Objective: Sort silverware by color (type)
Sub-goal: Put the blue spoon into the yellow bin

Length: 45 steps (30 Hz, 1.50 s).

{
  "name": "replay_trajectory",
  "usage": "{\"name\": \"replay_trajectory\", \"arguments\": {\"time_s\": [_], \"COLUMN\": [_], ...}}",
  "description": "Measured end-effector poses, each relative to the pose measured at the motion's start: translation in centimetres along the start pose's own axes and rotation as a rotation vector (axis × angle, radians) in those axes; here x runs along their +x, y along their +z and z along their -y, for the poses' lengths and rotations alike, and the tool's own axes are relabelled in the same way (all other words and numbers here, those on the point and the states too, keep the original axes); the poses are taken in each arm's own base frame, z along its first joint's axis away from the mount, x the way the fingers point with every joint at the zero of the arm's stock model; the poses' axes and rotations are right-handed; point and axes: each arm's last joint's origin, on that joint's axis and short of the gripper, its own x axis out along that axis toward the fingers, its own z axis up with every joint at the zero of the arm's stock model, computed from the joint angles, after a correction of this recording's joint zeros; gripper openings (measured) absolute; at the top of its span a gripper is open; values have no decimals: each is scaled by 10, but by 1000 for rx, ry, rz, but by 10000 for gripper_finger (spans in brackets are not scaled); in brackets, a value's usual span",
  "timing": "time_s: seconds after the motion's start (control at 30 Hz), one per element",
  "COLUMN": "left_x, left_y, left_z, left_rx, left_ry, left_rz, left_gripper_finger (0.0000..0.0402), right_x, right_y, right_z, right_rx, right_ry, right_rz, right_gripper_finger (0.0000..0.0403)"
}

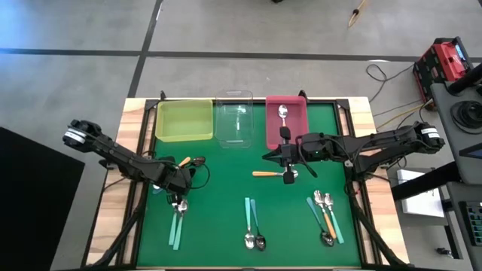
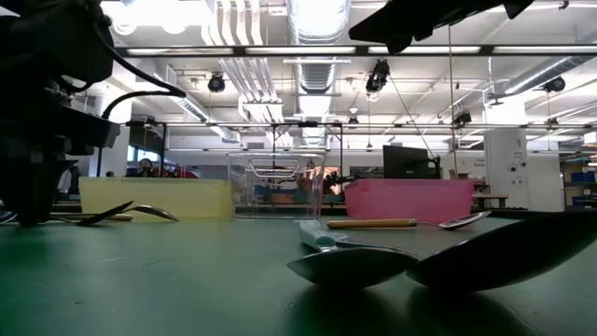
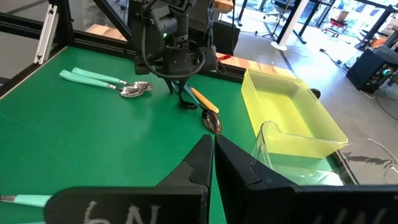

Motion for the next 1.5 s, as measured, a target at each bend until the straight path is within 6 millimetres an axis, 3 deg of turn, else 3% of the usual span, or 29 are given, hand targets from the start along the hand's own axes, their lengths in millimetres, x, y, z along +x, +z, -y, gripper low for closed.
{"name": "replay_trajectory", "arguments": {"time_s": [1.5], "left_x": [-1], "left_y": [7], "left_z": [6], "left_rx": [-40], "left_ry": [-56], "left_rz": [54], "left_gripper_finger": [76], "right_x": [0], "right_y": [0], "right_z": [0], "right_rx": [-2], "right_ry": [0], "right_rz": [-1], "right_gripper_finger": [9]}}
